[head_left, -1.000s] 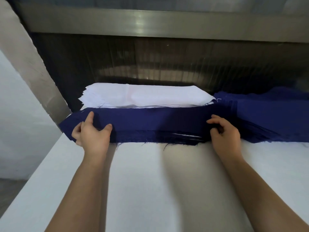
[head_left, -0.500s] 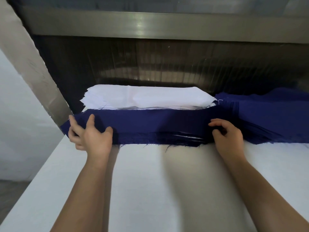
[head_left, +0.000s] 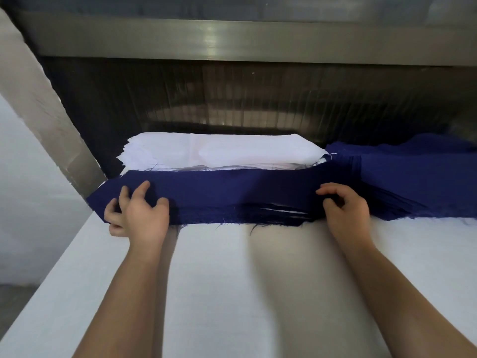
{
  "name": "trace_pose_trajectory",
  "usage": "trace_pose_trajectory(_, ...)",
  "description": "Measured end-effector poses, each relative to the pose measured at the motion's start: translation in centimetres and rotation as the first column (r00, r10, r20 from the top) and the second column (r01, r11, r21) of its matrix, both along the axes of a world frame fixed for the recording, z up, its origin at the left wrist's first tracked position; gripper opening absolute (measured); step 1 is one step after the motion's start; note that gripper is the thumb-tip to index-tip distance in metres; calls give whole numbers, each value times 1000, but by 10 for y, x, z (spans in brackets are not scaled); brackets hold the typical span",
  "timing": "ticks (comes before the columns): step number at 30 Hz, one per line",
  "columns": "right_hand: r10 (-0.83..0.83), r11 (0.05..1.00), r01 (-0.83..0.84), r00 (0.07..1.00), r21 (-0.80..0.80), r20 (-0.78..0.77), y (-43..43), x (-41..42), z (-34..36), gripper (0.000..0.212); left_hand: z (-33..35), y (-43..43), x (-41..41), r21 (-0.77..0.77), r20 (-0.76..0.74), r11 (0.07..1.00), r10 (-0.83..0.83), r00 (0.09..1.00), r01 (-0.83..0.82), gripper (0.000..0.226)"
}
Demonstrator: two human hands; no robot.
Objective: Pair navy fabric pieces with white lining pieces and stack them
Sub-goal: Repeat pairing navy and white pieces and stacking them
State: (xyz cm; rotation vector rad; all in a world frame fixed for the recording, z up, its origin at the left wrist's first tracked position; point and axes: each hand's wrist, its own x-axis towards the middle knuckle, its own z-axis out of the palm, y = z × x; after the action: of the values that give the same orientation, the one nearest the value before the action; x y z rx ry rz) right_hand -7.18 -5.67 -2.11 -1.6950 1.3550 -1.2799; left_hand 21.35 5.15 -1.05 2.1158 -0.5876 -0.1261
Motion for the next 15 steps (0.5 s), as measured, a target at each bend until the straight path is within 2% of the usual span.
trace_pose_trajectory(4, -32, 999, 32, 999, -23, -15, 1, 1, 0, 38, 1, 1, -5, -37, 48, 999, 30, 998, -29, 42)
trace_pose_trajectory(7, -55, 997, 53, 997, -49, -53, 2, 1, 2, 37, 1, 1, -15, -62, 139, 998, -9, 990, 18, 34)
trace_pose_trajectory(11, -62, 996, 44, 970, -82, -236, 3, 3, 1, 30, 0, 2, -28, 4, 320, 987, -152, 935, 159, 23)
trace_pose_trajectory(15, -108, 993, 77, 890, -86, -444, 4, 5, 0, 31, 0, 2, -39, 63, 444, 942, -322, 836, 330, 23)
